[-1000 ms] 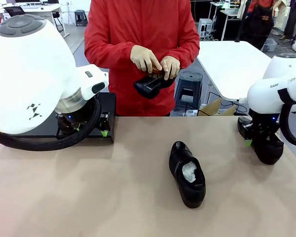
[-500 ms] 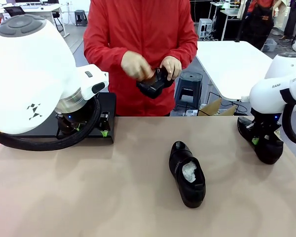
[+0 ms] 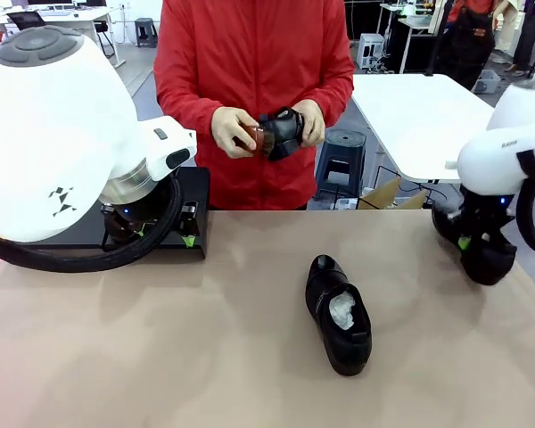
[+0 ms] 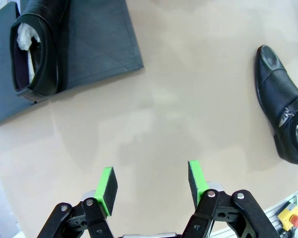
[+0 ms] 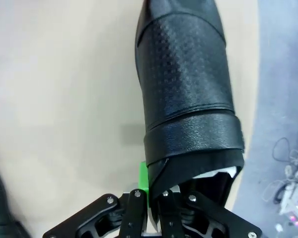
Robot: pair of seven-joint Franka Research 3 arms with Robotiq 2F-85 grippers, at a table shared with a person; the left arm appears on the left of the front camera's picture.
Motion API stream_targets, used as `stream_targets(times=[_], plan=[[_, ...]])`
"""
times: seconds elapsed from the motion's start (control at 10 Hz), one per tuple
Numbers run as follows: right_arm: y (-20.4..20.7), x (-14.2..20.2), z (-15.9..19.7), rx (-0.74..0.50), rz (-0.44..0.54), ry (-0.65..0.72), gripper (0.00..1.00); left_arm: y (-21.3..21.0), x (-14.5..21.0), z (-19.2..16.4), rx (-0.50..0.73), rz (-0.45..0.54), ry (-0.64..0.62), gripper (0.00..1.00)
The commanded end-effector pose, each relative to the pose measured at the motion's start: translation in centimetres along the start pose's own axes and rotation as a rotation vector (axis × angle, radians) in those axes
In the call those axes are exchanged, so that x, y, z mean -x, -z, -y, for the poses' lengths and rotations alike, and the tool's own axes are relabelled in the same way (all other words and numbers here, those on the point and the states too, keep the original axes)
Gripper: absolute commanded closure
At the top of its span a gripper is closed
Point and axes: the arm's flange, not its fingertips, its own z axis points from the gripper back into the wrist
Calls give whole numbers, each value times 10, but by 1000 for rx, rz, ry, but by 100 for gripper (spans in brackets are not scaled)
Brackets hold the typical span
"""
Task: Organize the shoes by placing them on the stand.
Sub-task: Pick up one Shoe and place it in the middle of the table.
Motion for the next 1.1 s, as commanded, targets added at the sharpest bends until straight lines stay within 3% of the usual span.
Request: stream_targets(times=[0.0,0.3,0.5,0.6,0.7,1.0], plan=[[-80,42,-39,-4,141,72,100,-7,3,-2,-29,6,-9,26],[-130,98,-121,-65,20,89,100,-31,14,-28,-68,40,-71,26],[-155,132,-156,-136,104,72,100,-41,22,-40,-84,62,-85,26],[-167,138,-154,-138,129,54,100,-45,24,-43,-89,70,-89,26],[-149,127,-157,-93,44,48,100,-48,26,-45,-80,68,-75,26],[-149,127,-157,-93,44,48,100,-45,15,-40,-63,58,-84,26]])
